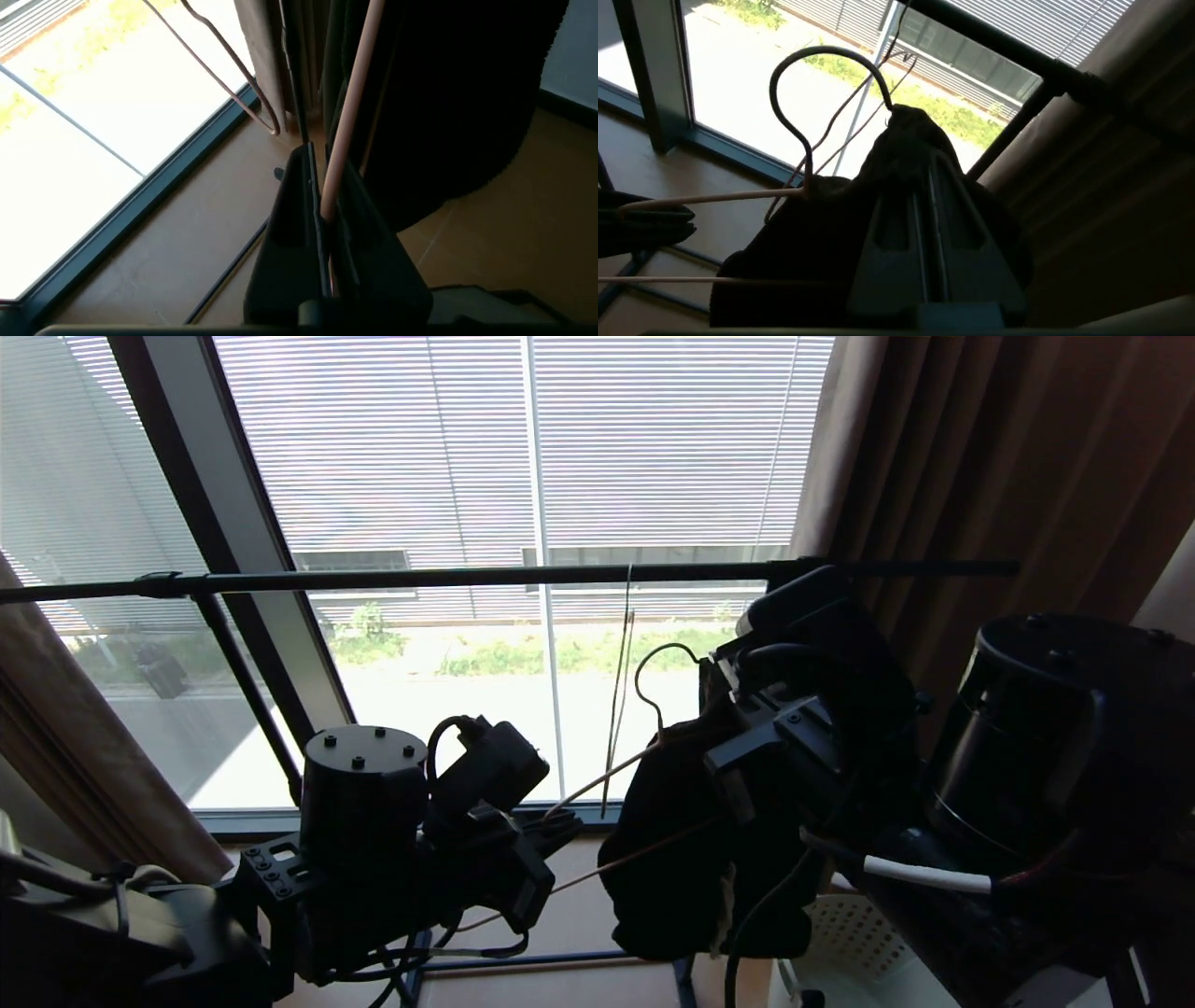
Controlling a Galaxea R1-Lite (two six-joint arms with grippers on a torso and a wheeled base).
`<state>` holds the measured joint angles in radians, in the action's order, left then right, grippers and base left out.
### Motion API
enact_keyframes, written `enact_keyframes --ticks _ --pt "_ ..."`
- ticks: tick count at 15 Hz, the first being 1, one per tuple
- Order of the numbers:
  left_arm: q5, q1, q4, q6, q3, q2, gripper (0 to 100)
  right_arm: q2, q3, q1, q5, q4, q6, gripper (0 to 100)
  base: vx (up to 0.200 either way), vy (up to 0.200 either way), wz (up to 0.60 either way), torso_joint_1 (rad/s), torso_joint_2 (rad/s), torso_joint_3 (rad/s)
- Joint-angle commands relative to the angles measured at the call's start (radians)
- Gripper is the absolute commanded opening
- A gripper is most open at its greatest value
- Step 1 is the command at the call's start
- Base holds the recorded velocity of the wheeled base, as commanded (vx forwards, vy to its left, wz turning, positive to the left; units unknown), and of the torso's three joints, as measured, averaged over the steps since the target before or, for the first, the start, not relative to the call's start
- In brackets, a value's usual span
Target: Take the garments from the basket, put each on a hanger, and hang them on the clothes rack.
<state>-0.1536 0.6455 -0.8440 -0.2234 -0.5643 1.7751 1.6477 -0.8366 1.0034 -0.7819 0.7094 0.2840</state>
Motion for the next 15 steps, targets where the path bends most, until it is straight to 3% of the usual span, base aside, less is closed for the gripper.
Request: enact_keyframes --ticks 1,2,3,7,10,15 --pt "0.0 -0.001 -0.001 0.007 0.004 -0.023 0 -0.019 0.011 -0.025 0.0 0.001 -0.013 0 0.0 0.0 0.0 0.0 0.0 0.0" --pt "0.0 -0.003 -0.001 0.007 0.009 -0.029 0 -0.023 0.014 -0.035 0.0 0.001 -0.013 0 0.0 0.0 0.0 0.0 0.0 0.0" --pt "0.0 -0.003 -0.004 0.007 0.01 -0.033 0 -0.031 0.017 -0.039 0.0 0.001 -0.014 100 0.0 0.0 0.0 0.0 0.0 0.0" --pt "-0.001 -0.001 -0.004 0.015 0.018 -0.059 0 -0.057 0.044 -0.068 0.001 0.004 -0.031 100 0.0 0.0 0.0 0.0 0.0 0.0" --pt "0.0 0.005 -0.004 0.015 0.02 -0.065 0 -0.009 0.004 -0.065 0.0 -0.001 -0.086 100 0.0 0.0 0.0 0.0 0.0 0.0" --pt "0.0 0.023 -0.004 0.015 0.018 -0.065 0 0.026 -0.045 -0.043 -0.022 -0.004 -0.086 100 0.0 0.0 0.0 0.0 0.0 0.0"
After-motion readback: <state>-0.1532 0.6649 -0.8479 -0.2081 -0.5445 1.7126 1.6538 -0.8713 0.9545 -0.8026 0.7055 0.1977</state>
